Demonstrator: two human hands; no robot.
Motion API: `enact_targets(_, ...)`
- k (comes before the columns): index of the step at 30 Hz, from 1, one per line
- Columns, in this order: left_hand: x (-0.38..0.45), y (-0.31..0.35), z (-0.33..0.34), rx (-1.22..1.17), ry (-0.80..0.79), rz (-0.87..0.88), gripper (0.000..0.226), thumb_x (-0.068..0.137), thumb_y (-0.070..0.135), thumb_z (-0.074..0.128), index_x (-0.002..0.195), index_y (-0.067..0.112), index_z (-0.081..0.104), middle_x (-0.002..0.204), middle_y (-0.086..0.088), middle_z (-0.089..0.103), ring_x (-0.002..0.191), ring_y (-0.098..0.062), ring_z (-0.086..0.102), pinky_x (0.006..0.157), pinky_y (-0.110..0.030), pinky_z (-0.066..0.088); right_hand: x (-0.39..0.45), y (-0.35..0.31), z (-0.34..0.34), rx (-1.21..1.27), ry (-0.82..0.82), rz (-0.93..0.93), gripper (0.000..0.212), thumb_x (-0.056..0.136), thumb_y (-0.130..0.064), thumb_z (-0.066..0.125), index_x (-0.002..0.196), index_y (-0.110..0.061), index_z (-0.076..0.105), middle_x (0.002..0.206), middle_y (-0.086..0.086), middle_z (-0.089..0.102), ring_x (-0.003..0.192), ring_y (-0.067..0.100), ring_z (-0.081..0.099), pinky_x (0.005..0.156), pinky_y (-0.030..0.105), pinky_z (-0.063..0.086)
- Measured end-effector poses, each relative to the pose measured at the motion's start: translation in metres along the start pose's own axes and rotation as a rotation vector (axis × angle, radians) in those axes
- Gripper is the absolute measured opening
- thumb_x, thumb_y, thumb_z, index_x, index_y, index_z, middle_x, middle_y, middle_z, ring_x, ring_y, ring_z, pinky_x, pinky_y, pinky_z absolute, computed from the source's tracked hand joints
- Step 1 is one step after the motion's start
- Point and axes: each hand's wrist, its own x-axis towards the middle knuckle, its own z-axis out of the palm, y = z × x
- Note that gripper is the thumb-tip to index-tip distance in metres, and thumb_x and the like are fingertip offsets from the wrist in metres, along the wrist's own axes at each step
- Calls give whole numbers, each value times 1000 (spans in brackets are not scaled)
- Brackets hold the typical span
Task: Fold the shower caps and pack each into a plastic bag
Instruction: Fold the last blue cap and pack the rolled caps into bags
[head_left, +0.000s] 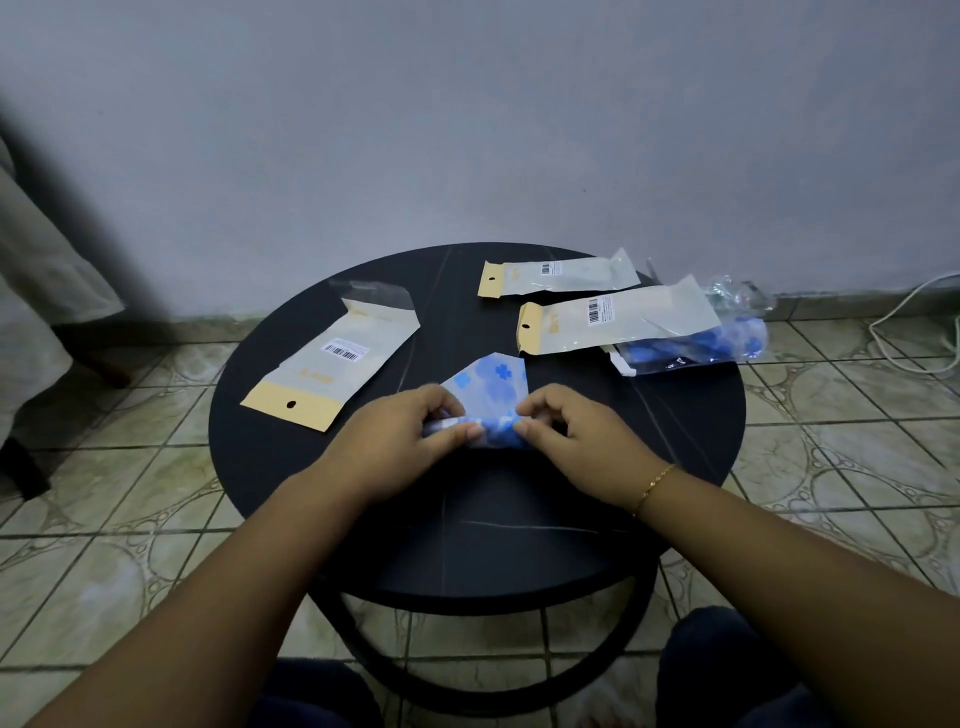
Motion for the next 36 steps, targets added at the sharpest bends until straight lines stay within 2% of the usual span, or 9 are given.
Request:
enact_targets(3,1,1,3,75,39,-27,28,81,60,54,86,33,54,79,9,61,79,-12,56,68,-31,44,6,0,3,162,61,94,7,87,-25,63,91,-21,58,69,-2,55,65,8,50,61,14,39)
enact_targets(8,8,0,11,297,237,75,26,84,55,56,87,30,65,83,9,61,87,-16,55,81,-31,34,15,1,11,115,127,141,7,87,-24,63,86,-23,56,60,-8,46,57,4,43,56,17,35)
enact_targets(14,11,6,23,247,237,241,17,82,14,60,94,23,70,93,4,66,87,-23,58,74,-33,45,22,-2,19,-128,138,120,6,86,-33,61,84,-27,61,72,-8,53,84,19,55,77,31,44)
enact_targets(19,10,4,15,210,111,171,32,79,46,57,107,32,64,104,16,62,99,-6,55,77,-20,38,21,0,10,-277,18,-34,33,86,-49,56,111,-29,63,113,-9,52,112,11,38,91,28,28)
enact_targets(23,10,3,8,165,36,98,40,83,44,63,118,31,48,111,17,60,103,-7,55,81,-23,41,22,1,-1,-310,-133,-22,49,80,-47,64,126,-32,54,123,-10,52,120,11,36,99,31,27)
enact_targets(27,15,8,5,93,67,43,25,90,44,54,108,27,50,99,13,61,89,-9,51,87,-26,37,31,5,2,-6,10,47,9,83,-39,64,92,-39,61,101,-6,65,101,15,55,97,40,42)
enact_targets(29,22,6,11,130,136,43,21,93,41,50,105,25,56,92,9,61,87,-10,47,101,-28,27,37,4,5,55,76,93,14,85,-40,60,72,-34,57,86,-6,65,87,16,58,90,43,46)
enact_targets(33,34,2,32,254,324,130,40,91,33,41,122,19,61,124,0,61,119,-20,53,110,-36,22,53,2,11,9,115,232,33,91,-40,52,62,-25,52,75,-2,57,88,24,54,90,43,42)
enact_targets(36,30,9,44,302,117,130,64,89,45,14,147,21,27,155,4,25,144,-18,17,115,-30,3,61,-1,15,-118,123,307,30,94,-39,45,75,-21,59,92,7,63,99,26,52,90,38,40)
